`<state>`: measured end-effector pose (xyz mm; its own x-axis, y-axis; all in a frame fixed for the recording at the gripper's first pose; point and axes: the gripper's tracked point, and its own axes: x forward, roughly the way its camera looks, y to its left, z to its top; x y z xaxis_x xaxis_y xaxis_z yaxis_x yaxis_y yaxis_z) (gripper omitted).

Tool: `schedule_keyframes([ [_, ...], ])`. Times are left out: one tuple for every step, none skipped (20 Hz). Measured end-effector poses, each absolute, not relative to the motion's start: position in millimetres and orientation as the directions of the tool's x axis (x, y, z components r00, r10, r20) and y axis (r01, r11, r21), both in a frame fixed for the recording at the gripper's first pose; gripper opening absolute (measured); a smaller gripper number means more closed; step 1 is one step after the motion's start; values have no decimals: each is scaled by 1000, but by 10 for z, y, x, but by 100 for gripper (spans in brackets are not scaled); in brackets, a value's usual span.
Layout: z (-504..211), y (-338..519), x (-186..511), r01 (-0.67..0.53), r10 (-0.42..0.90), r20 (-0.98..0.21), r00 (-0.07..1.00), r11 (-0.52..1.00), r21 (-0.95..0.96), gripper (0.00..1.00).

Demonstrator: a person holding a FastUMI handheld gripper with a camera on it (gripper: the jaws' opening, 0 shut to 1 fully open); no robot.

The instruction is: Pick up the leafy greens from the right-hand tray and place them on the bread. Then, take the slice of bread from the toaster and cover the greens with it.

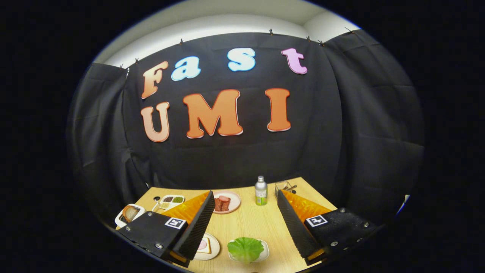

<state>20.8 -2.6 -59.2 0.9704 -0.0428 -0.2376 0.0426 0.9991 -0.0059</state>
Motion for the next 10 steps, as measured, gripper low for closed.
schedule_keyframes([
  [-728,-32,211,39,-43,-299,953,999,-20,99],
  [-859,-11,215,28,-36,-355,934,999,-29,99],
  [-964,-1,226,14,-27,-409,912,999,-34,99],
  [-1066,25,229,-1,-14,-454,891,999,-34,99],
  [-1181,33,257,-11,-9,-496,868,999,-38,99],
  [-1298,37,283,-19,-9,-536,844,999,-47,99],
  [-1413,40,313,-25,-8,-569,822,998,-50,99],
  [-1532,43,328,-31,-6,-608,794,998,-50,99],
  [-1674,54,363,-37,0,-643,766,998,-44,99],
  [-1816,62,385,-34,0,-679,734,999,-38,99],
])
